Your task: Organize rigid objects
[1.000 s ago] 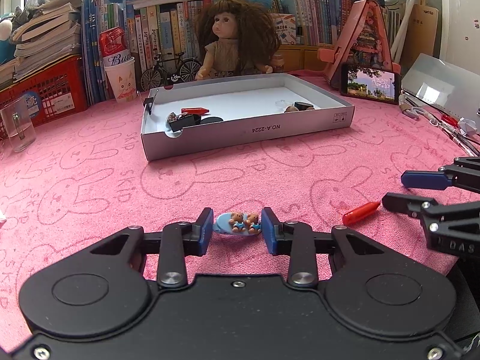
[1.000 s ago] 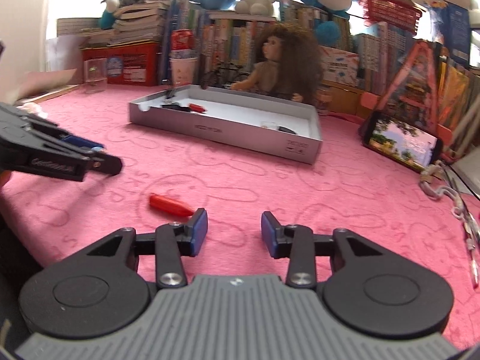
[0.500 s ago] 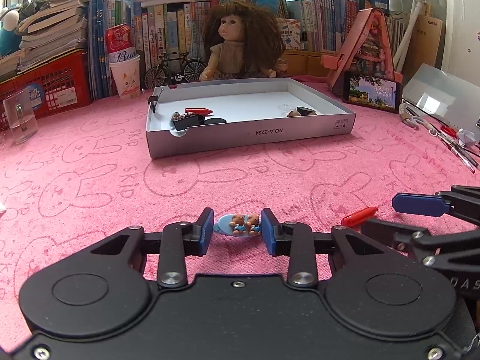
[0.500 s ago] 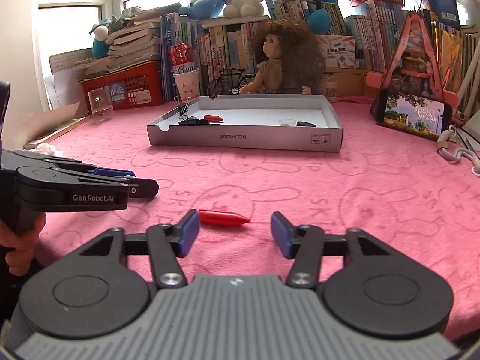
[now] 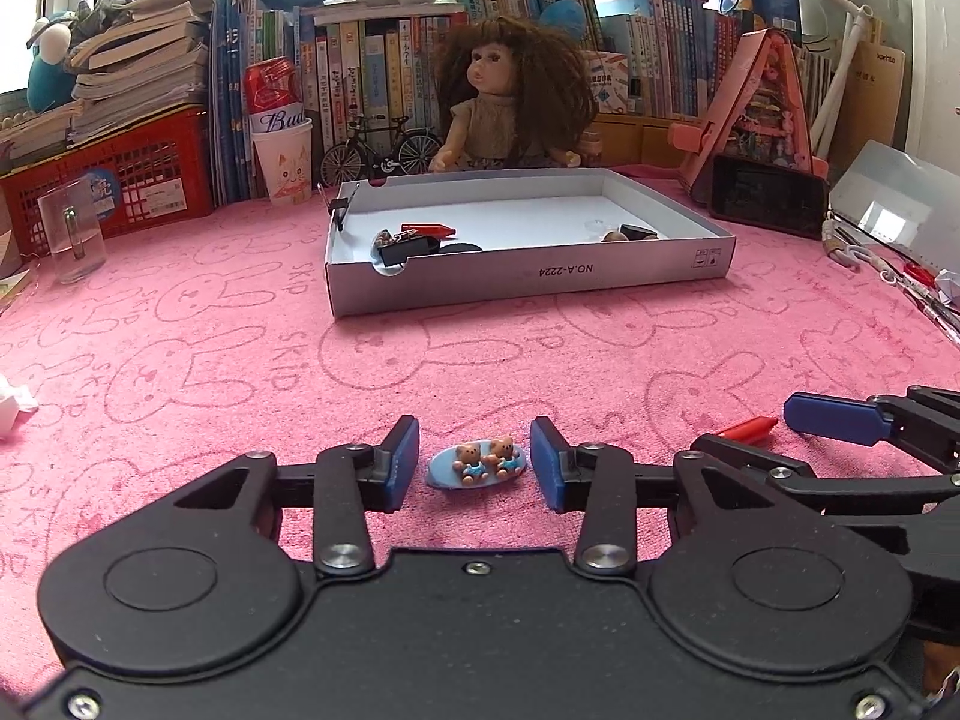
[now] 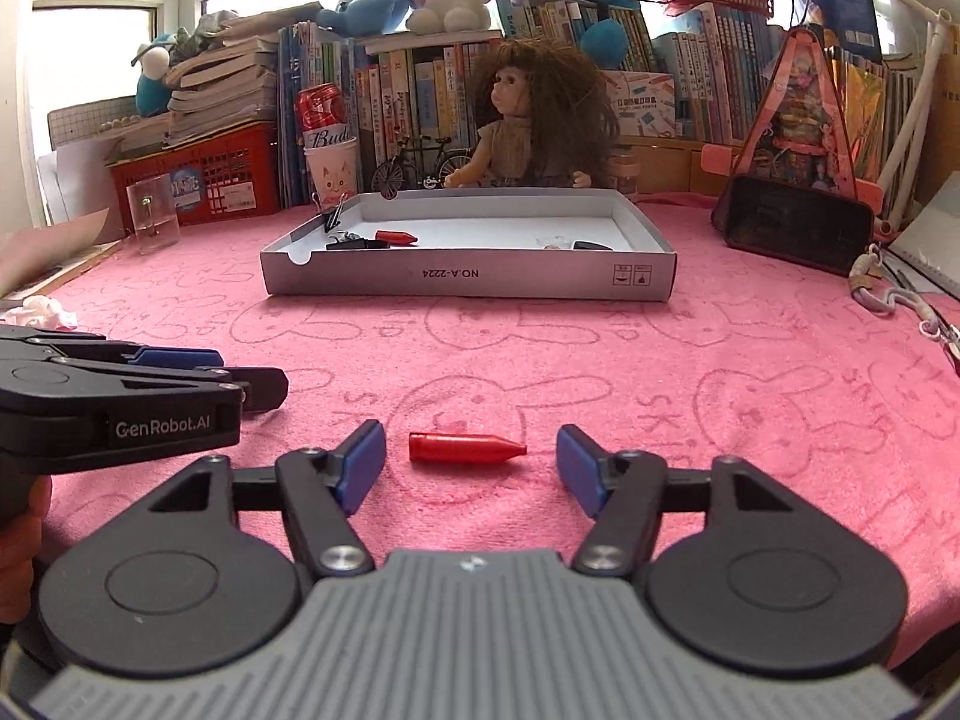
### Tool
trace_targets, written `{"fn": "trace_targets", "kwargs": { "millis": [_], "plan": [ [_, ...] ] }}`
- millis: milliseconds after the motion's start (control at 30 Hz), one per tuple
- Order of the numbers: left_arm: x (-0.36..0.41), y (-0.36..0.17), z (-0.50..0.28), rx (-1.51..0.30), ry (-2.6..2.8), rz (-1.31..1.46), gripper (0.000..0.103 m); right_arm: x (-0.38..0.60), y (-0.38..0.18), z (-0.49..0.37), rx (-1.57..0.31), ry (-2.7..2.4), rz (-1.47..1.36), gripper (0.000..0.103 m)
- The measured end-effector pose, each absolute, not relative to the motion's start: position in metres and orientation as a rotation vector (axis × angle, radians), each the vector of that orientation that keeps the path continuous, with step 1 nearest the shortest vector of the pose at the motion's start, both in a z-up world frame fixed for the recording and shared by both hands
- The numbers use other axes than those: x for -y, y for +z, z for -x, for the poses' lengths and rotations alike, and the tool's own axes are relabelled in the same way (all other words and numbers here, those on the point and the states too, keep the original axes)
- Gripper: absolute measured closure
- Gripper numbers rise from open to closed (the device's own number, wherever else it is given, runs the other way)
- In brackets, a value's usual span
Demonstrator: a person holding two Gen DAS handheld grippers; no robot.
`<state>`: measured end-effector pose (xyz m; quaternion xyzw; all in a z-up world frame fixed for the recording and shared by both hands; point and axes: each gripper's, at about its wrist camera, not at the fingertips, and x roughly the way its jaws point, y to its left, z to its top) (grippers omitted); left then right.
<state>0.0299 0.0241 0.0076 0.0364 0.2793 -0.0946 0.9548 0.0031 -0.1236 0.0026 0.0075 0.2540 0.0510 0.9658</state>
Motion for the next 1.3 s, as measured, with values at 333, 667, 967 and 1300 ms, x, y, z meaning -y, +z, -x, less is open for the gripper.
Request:
{"fn": "trace_targets", "kwargs": {
  "millis": [333,667,967,1300],
  "plan": [
    [-0.016,0.004,-0.027,-0.564,-0.143,-0.062,0.054,0.126,0.002,-0.001,-0.471,0.089,-0.004,0.055],
    [0.0,0.004,-0.015,-0.514,-0.055,-0.117,0.055,0.133,0.003,-0.003,-0.456,0.097,-0.023,0.054],
    [0.013,0.0,-0.018,-0.535,-0.05,-0.154,0.056,0.137,0.003,-0.005,-0.448,0.096,-0.025,0.054],
    [0.01,0.001,-0.025,-0.544,-0.081,-0.126,0.068,0.145,0.004,-0.006,-0.446,0.084,-0.037,0.054]
  ]
}}
